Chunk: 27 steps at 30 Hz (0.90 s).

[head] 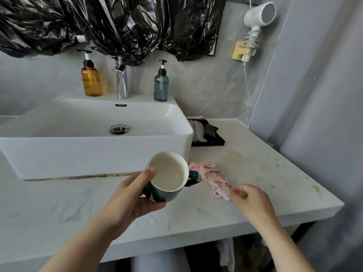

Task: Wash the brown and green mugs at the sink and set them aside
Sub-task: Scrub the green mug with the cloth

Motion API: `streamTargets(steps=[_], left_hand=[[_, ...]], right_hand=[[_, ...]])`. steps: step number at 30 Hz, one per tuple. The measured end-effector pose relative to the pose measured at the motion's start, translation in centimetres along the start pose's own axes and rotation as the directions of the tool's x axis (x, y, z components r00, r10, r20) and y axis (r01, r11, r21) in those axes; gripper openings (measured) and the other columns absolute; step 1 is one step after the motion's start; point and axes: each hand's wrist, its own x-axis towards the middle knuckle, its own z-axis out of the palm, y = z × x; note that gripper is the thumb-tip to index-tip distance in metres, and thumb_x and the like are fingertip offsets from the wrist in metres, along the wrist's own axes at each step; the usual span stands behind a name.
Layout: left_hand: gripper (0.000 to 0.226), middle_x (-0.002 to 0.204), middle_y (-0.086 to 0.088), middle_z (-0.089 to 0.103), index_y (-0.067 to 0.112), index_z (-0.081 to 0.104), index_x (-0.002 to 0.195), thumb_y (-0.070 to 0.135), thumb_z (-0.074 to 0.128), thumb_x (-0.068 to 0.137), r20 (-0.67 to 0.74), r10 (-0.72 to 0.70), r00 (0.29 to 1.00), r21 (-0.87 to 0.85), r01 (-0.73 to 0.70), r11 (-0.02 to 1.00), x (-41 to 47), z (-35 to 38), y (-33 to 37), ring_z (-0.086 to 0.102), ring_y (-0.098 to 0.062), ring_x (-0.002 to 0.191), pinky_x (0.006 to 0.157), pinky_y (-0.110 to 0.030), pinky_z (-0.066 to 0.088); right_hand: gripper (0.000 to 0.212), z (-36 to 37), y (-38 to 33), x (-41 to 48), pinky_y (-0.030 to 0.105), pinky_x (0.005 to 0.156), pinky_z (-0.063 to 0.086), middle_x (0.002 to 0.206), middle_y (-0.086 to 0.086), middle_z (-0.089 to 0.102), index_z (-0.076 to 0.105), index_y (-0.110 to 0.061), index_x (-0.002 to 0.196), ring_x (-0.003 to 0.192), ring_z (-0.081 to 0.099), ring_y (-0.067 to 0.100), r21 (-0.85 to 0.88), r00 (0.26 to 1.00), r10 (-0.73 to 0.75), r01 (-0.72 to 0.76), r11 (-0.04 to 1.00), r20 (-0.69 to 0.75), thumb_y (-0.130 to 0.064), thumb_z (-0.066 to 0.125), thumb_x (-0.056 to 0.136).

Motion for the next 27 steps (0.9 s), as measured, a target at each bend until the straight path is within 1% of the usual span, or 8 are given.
streamTargets(steps=[2,4,7,10,13,19,23,27], left_hand=[[0.051,0.108,-0.022,0.052,0.01,0.068,0.107,0.044,0.07,0.069,0.014,-0.008,1.0,0.018,0.008,1.0,0.0,0.1,-0.2,0.066,-0.027,0.073,0.071,-0.036,0.061],[0.051,0.109,-0.021,0.054,0.011,0.069,0.107,0.045,0.069,0.069,0.02,-0.014,1.0,0.031,0.013,0.999,0.1,0.1,-0.3,0.068,-0.026,0.074,0.071,-0.035,0.061],[0.05,0.107,-0.02,0.054,0.01,0.069,0.106,0.044,0.071,0.07,0.02,-0.016,1.0,0.028,0.016,1.0,0.3,0.0,-0.3,0.069,-0.026,0.073,0.07,-0.034,0.061],[0.048,0.101,-0.019,0.05,0.008,0.068,0.105,0.042,0.08,0.074,0.012,-0.01,1.0,0.015,0.01,1.0,0.5,-0.4,0.0,0.065,-0.025,0.069,0.072,-0.036,0.061],[0.053,0.104,-0.021,0.052,0.007,0.068,0.107,0.044,0.078,0.07,0.015,-0.005,1.0,0.007,0.005,1.0,0.9,-0.9,0.7,0.065,-0.028,0.072,0.072,-0.036,0.061],[0.074,0.101,-0.02,0.053,0.007,0.07,0.107,0.053,0.078,0.05,0.022,0.065,0.998,0.061,-0.066,0.996,1.7,-1.7,3.7,0.066,-0.029,0.072,0.07,-0.034,0.061],[0.076,0.094,-0.017,0.057,0.007,0.07,0.107,0.052,0.079,0.048,0.028,0.133,0.991,0.081,-0.134,0.988,2.6,-2.4,6.7,0.068,-0.026,0.065,0.069,-0.035,0.061],[0.083,0.091,-0.01,0.062,0.008,0.066,0.112,0.053,0.079,0.043,0.002,0.212,0.977,0.121,-0.211,0.97,4.2,-3.3,9.9,0.071,-0.029,0.075,0.071,-0.036,0.062]], right_hand=[[0.02,0.3,-0.1,0.0,0.021,0.054,0.039,0.08,-0.008,0.065,0.068,-0.021,0.084,0.072,0.058,0.004,0.001,1.0,-0.003,0.003,1.0,0.025,-0.041,0.07,0.085],[0.015,0.5,0.0,0.2,0.022,0.056,0.043,0.08,-0.006,0.065,0.065,-0.021,0.076,0.071,0.059,0.005,0.02,1.0,-0.024,0.024,1.0,0.001,-0.03,0.071,0.086],[0.014,0.3,-0.2,0.7,0.021,0.058,0.041,0.082,-0.001,0.063,0.059,-0.015,0.079,0.074,0.059,0.014,0.131,0.999,-0.038,0.04,0.991,-0.022,-0.021,0.062,0.092],[0.013,-0.5,-1.2,1.4,0.032,0.065,0.047,0.085,0.005,0.063,0.057,-0.012,0.089,0.079,0.062,0.027,0.33,0.997,-0.025,0.046,0.943,-0.068,-0.02,0.053,0.097],[0.013,-1.8,-2.9,2.7,0.043,0.078,0.051,0.084,0.005,0.066,0.057,-0.014,0.088,0.08,0.064,0.025,0.47,0.985,-0.012,0.092,0.878,-0.171,-0.019,0.051,0.098],[0.014,-5.4,-8.9,5.7,0.03,0.072,0.044,0.078,-0.002,0.058,0.061,-0.021,0.086,0.072,0.053,0.014,0.778,0.978,0.033,0.144,0.612,-0.207,-0.02,0.053,0.098],[0.02,-8.0,-14.1,7.2,0.028,0.07,0.046,0.08,-0.001,0.061,0.062,-0.021,0.082,0.074,0.056,0.013,0.877,0.968,-0.102,0.25,0.411,-0.228,-0.016,0.053,0.099],[0.018,-10.1,-18.9,8.5,0.023,0.063,0.047,0.075,-0.002,0.061,0.062,-0.02,0.084,0.07,0.058,0.012,0.894,0.939,-0.228,0.321,0.312,-0.257,-0.015,0.053,0.099]])
